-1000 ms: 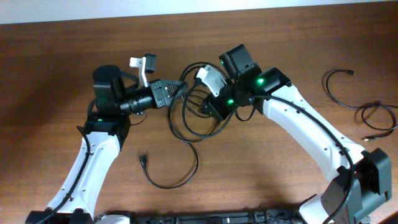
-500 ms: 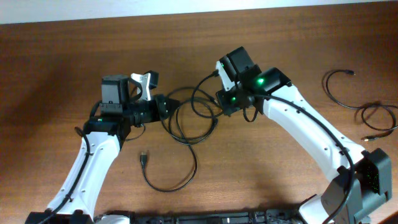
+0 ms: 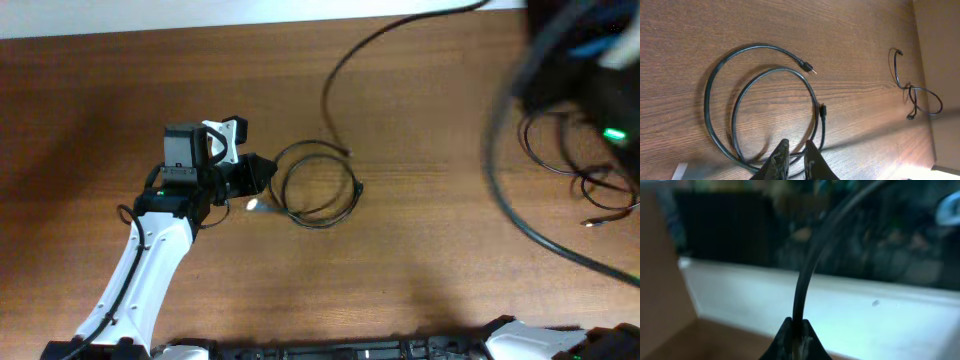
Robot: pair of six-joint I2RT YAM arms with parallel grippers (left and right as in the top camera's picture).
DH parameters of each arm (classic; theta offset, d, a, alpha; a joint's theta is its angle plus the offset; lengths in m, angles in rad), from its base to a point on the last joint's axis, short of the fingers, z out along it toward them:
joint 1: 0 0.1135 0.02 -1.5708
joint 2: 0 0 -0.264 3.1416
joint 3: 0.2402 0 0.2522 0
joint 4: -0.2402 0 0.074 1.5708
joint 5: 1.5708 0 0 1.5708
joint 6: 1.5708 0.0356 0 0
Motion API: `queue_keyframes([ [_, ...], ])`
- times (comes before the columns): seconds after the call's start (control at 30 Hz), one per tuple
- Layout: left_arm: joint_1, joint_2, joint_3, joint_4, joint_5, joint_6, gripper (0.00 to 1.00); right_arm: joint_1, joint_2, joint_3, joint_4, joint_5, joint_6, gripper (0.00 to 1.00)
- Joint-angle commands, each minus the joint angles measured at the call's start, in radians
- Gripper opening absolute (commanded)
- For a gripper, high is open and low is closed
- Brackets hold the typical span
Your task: Untangle cables
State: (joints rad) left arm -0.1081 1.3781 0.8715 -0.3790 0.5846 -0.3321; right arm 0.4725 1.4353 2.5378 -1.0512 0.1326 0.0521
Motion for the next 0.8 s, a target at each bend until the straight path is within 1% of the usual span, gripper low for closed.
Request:
queue_keyframes([
  [0.0, -0.001, -0.015, 0.003, -0.002, -0.01, 0.021, 0.12, -0.003, 0.009, 0.049, -0.005, 0.28, 0.007, 0.04],
  [0.03, -0.001, -0.015, 0.003, -0.002, -0.01, 0.021, 0.12, -0.003, 0.008, 0.049, -0.014, 0.385, 0.012, 0.04],
  [0.1, -0.001, -0.015, 0.003, -0.002, -0.01, 0.02, 0.12, -0.003, 0.025, 0.048, -0.054, 0.655, 0.012, 0.04],
  [0.2, -0.001, -0.015, 0.003, -0.002, -0.01, 0.02, 0.12, -0.004, 0.076, 0.046, -0.134, 0.904, 0.011, 0.04],
  [0.23, -0.001, -0.015, 0.002, -0.002, -0.01, 0.02, 0.11, -0.016, 0.095, 0.046, -0.17, 0.918, 0.012, 0.04],
  [0.27, -0.001, -0.015, 0.003, -0.002, -0.01, 0.02, 0.11, -0.038, 0.115, 0.046, -0.214, 0.915, 0.043, 0.04],
  [0.3, -0.001, -0.015, 0.003, -0.005, -0.01, 0.02, 0.12, -0.096, 0.15, 0.046, -0.294, 0.893, 0.126, 0.04],
  [0.33, -0.001, -0.015, 0.003, -0.008, -0.01, 0.02, 0.11, -0.157, 0.175, 0.046, -0.347, 0.814, 0.17, 0.04],
  [0.4, -0.001, -0.015, 0.003, -0.016, -0.009, 0.024, 0.11, -0.313, 0.229, 0.046, -0.419, 0.558, 0.193, 0.04],
  [0.47, -0.001, -0.015, 0.003, -0.02, -0.009, 0.035, 0.1, -0.478, 0.282, 0.046, -0.476, 0.345, 0.194, 0.04],
  [0.53, -0.001, -0.015, 0.002, -0.02, -0.01, 0.035, 0.1, -0.592, 0.325, 0.046, -0.519, 0.224, 0.194, 0.04],
  [0.57, -0.001, -0.015, 0.003, -0.02, -0.009, 0.035, 0.1, -0.677, 0.36, 0.046, -0.554, 0.154, 0.194, 0.04],
  [0.67, -0.001, -0.015, 0.003, -0.02, -0.009, 0.035, 0.1, -0.87, 0.459, 0.046, -0.64, 0.079, 0.193, 0.04],
  [0.7, -0.001, -0.015, 0.003, -0.02, -0.009, 0.035, 0.1, -0.914, 0.487, 0.039, -0.648, 0.044, 0.192, 0.04],
  [0.73, -0.001, -0.015, 0.003, -0.02, -0.009, 0.035, 0.1, -0.951, 0.498, 0.013, -0.647, -0.022, 0.192, 0.13],
  [0.77, -0.001, -0.015, 0.003, -0.02, -0.009, 0.035, 0.1, -0.972, 0.501, -0.011, -0.647, -0.069, 0.192, 0.36],
])
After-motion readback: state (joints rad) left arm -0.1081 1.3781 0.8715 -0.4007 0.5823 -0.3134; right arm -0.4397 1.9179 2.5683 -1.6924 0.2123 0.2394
